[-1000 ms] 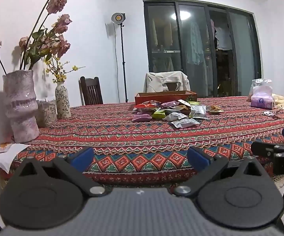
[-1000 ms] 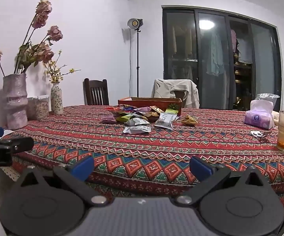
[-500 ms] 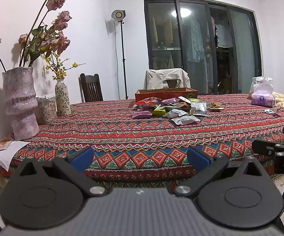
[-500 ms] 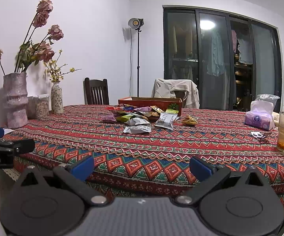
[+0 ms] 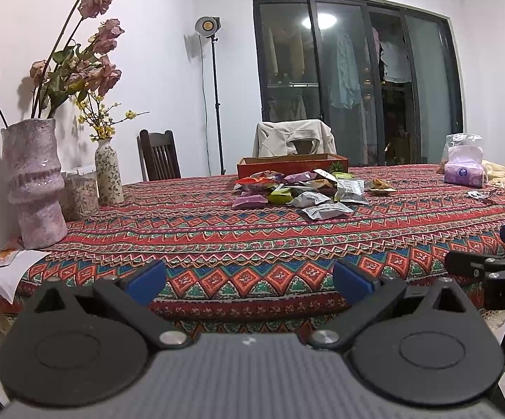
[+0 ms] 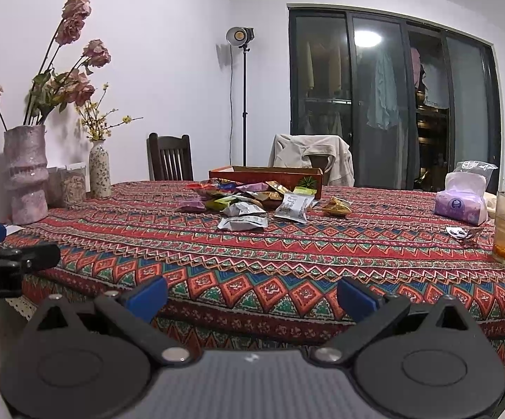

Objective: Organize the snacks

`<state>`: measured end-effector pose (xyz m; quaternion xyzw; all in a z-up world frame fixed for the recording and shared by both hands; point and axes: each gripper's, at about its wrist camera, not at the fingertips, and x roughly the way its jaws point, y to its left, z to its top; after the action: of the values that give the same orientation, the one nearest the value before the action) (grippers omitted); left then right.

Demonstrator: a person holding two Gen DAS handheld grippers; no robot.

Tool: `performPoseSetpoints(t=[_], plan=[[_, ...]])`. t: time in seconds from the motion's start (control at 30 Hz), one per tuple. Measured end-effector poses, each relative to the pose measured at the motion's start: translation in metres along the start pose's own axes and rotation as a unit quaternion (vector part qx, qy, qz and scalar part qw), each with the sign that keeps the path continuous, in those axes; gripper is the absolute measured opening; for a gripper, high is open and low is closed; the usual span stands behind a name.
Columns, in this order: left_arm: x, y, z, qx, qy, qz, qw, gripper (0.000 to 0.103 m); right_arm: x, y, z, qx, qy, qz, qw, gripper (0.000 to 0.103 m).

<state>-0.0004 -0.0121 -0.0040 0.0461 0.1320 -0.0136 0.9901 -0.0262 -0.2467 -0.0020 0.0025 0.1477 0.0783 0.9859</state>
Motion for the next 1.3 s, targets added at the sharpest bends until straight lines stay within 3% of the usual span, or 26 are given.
performPoseSetpoints(t=[1.3], plan=[[0.0013, -0.0019, -0.0017, 0.001, 0.008, -0.003, 1.0, 0.103, 0.0028, -0.0017, -0.0044, 0.002, 0.006, -0.004, 1.0, 0.103]])
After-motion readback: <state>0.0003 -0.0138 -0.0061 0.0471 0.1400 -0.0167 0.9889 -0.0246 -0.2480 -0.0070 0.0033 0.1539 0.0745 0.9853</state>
